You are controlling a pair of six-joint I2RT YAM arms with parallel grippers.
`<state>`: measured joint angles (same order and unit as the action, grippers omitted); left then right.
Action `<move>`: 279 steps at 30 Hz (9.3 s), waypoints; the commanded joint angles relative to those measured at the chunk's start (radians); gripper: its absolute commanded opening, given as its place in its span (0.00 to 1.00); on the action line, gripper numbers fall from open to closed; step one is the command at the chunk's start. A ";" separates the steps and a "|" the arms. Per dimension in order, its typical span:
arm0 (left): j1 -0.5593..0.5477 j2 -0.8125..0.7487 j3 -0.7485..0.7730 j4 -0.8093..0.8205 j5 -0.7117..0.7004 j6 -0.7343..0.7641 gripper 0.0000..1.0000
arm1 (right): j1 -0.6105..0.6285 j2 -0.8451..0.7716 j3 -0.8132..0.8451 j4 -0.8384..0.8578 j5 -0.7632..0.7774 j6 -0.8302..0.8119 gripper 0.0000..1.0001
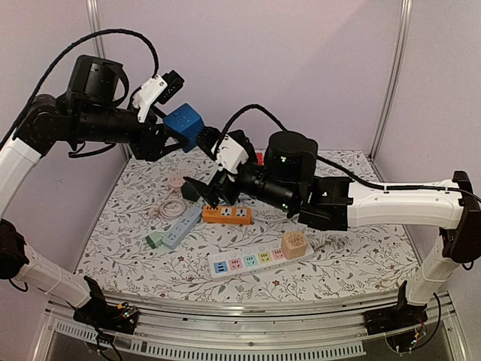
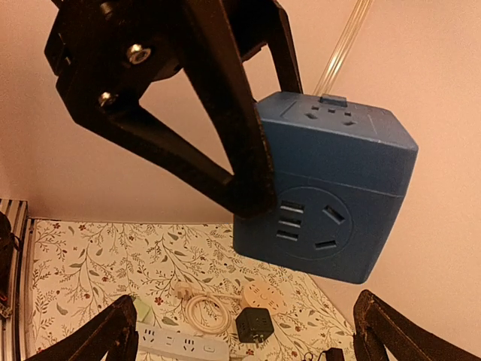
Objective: Insert the plug
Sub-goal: Adjust the plug, then insert the plug into the socket.
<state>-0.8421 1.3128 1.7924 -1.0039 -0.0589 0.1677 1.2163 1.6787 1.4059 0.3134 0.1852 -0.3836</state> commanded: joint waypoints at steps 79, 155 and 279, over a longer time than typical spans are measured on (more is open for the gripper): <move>-0.124 -0.128 -0.142 0.230 0.550 0.268 0.46 | -0.085 -0.155 0.057 -0.221 -0.675 0.155 0.00; -0.137 -0.162 -0.206 0.216 0.443 0.189 0.57 | -0.090 -0.125 0.304 -0.623 -0.695 0.146 0.00; 0.609 -1.014 -1.326 0.532 -0.023 -0.302 0.98 | -0.040 0.269 0.176 -1.362 0.243 1.263 0.00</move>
<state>-0.2459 0.3050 0.4805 -0.4839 -0.0933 -0.1268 1.1774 1.9835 1.5860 -1.0283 0.3458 0.8814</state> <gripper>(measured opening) 0.980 0.602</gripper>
